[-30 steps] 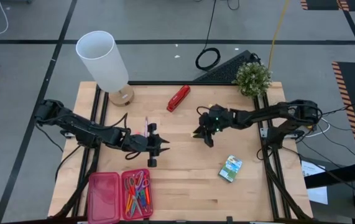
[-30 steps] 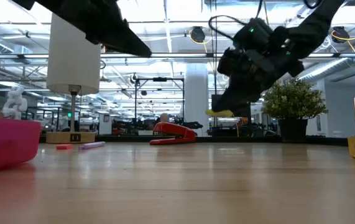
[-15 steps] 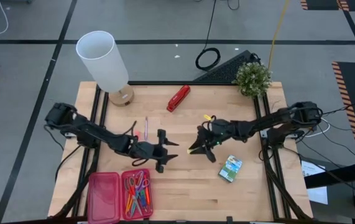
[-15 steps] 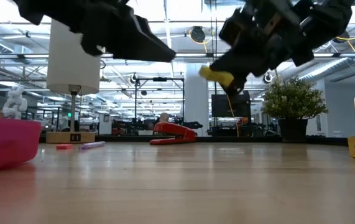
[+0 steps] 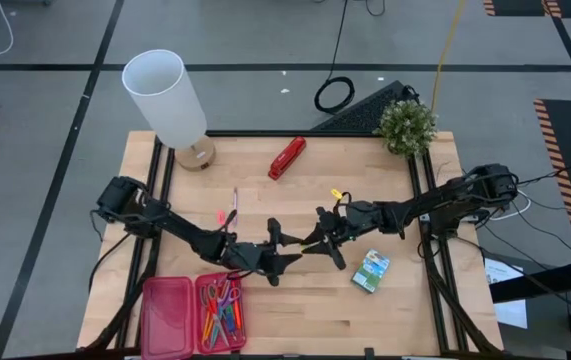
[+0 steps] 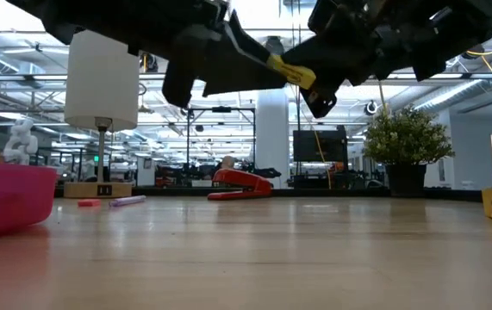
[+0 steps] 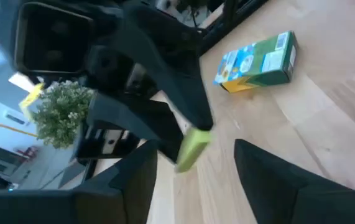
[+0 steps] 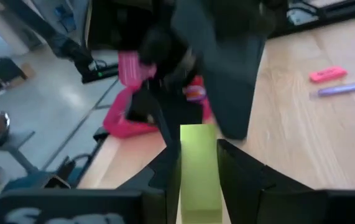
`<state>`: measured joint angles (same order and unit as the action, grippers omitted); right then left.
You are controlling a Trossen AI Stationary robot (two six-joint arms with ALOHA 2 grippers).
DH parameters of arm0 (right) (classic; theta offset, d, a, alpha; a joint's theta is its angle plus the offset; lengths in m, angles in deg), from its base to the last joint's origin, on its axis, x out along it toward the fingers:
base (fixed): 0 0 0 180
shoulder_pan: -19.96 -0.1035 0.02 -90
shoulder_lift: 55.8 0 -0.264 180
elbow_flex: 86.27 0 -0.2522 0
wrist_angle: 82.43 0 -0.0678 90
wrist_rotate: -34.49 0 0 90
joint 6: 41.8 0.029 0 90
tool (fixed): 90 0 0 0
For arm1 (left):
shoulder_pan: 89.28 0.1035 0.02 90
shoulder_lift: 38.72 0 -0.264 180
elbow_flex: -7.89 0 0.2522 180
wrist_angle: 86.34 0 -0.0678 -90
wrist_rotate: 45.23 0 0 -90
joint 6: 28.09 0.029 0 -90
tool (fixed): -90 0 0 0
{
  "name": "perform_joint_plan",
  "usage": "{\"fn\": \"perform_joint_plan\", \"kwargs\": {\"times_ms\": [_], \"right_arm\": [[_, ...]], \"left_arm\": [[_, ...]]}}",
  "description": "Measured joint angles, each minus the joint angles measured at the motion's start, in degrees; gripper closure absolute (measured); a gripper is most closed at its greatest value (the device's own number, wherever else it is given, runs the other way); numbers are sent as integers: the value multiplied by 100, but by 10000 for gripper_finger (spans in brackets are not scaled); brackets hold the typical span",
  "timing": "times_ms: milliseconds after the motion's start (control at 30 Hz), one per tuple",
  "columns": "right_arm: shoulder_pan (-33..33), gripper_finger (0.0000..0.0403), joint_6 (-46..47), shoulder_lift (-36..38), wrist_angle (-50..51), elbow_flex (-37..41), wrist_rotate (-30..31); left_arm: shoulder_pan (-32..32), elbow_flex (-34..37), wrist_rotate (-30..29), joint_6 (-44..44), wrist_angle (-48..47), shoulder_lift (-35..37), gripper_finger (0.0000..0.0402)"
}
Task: Pack school essentials
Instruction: Put the yellow eraser into the red supply box
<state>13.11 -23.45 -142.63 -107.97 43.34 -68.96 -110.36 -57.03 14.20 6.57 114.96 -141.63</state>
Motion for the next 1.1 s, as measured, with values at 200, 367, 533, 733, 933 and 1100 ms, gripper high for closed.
{"fn": "perform_joint_plan", "kwargs": {"times_ms": [200,367,533,733,933,1100], "right_arm": [[-6,314,200,-2,-52,3,-34],[-6,314,351,-2,-77,3,-41],[-7,314,409,-2,-96,1,-59],[-6,291,681,-2,-81,1,-60],[-2,201,738,1,-63,1,-11],[20,135,548,192,-46,-8,20]], "left_arm": [[-3,-257,19,148,-8,-138,238],[-49,-257,35,308,-3,-134,282],[-122,-257,81,469,-13,-136,322],[-133,-257,77,446,-43,-136,370],[-144,-255,119,228,-43,-133,379],[-183,-249,196,-186,-84,-18,363]]}}
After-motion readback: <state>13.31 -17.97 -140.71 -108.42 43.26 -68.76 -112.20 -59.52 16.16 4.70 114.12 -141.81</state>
